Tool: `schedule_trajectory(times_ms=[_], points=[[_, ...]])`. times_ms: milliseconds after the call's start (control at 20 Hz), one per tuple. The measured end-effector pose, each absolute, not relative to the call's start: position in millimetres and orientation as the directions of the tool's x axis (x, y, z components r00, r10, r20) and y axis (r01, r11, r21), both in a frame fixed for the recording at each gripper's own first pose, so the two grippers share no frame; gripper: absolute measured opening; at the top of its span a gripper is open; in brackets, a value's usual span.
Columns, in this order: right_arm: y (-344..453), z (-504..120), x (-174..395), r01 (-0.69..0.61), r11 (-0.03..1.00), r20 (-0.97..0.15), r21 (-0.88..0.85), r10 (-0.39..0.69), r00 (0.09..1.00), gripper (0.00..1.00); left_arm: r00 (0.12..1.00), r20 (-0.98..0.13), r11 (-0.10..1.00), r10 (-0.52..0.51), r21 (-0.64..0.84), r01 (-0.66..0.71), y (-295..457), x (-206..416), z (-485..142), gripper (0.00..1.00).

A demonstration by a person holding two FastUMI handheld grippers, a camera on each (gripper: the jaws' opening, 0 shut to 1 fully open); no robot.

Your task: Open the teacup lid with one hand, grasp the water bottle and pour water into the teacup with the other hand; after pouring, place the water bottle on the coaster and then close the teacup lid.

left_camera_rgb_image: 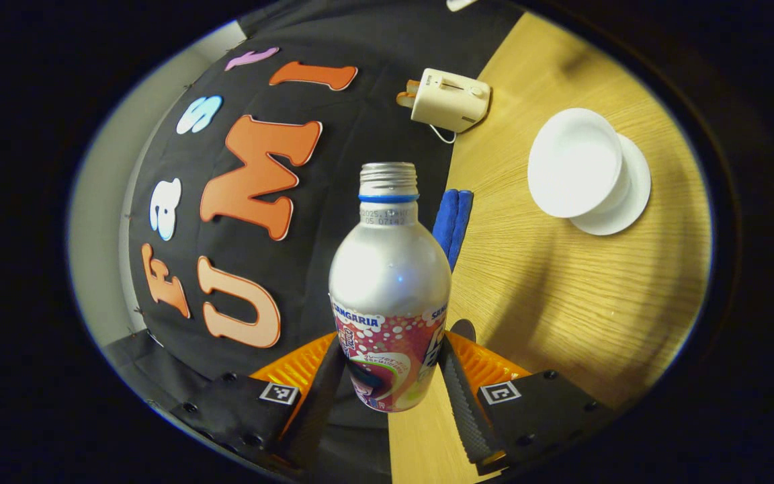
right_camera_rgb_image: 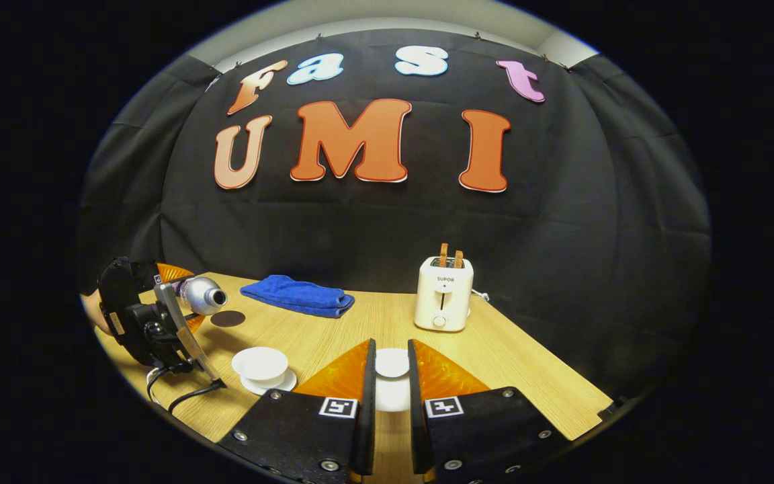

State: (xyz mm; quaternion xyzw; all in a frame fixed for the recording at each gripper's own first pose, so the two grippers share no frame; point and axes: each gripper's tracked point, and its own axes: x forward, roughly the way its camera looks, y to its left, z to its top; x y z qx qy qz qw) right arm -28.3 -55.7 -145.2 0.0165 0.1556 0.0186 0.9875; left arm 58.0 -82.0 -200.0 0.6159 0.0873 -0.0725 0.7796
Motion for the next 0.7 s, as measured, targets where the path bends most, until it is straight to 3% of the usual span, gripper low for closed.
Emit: schedule_trajectory(times_ms=[650,700], points=[[-73.0,-151.4,-37.9,-0.013,1.0,-0.317,0.028,0.022,0.948,0.22,0.985,-0.159,-0.032,-0.07,0.987,0.157,-109.2,73.5,-172.2,0.86],[-74.2,-152.4,-38.0,-0.014,0.999,-0.319,0.029,0.022,0.947,0.22,0.985,-0.157,-0.048,-0.077,0.987,0.154,-110.5,75.3,-171.1,0.8]])
